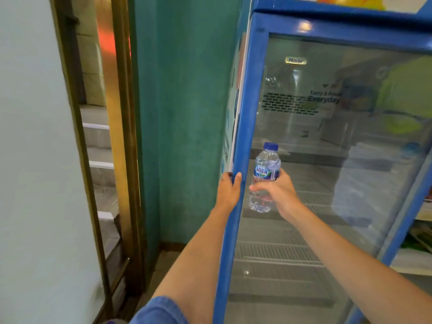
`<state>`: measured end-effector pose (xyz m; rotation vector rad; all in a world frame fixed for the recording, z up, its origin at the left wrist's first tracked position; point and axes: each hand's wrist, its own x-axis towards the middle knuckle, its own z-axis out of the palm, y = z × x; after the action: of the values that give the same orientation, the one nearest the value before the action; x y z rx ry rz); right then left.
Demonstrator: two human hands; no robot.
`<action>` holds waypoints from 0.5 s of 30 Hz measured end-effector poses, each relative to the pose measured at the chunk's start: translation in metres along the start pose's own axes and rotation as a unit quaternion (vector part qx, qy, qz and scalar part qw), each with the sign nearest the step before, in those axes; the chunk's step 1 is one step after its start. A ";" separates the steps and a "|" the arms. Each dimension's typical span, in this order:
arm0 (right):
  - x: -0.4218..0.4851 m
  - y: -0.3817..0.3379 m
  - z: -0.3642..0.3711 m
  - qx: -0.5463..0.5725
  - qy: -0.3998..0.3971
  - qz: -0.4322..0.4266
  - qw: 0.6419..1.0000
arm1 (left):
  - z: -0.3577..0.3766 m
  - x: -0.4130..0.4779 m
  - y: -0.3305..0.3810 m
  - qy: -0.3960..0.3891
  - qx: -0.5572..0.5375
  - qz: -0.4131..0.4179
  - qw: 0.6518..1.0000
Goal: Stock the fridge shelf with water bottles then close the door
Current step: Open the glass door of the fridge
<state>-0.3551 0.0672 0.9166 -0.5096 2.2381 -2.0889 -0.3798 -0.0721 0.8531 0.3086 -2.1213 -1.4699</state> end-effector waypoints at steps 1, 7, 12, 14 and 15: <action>0.002 0.004 -0.001 -0.004 -0.003 0.002 1.000 | 0.005 0.002 -0.004 0.010 -0.015 0.002 1.000; 0.003 0.021 -0.009 -0.032 -0.006 0.008 0.999 | 0.023 0.003 -0.015 0.099 -0.081 -0.005 0.992; -0.002 0.019 -0.016 -0.055 -0.005 0.005 0.998 | 0.027 0.004 -0.013 0.141 -0.123 -0.026 0.982; -0.006 0.014 -0.017 -0.057 -0.006 0.003 0.998 | 0.027 0.004 -0.015 0.142 -0.114 -0.018 0.983; -0.008 0.013 -0.017 -0.056 -0.006 0.001 0.998 | 0.027 0.004 -0.016 0.139 -0.108 -0.013 0.984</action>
<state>-0.3545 0.0860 0.9044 -0.5249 2.3586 -1.9608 -0.4000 -0.0586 0.8325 0.4336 -1.7295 -1.5550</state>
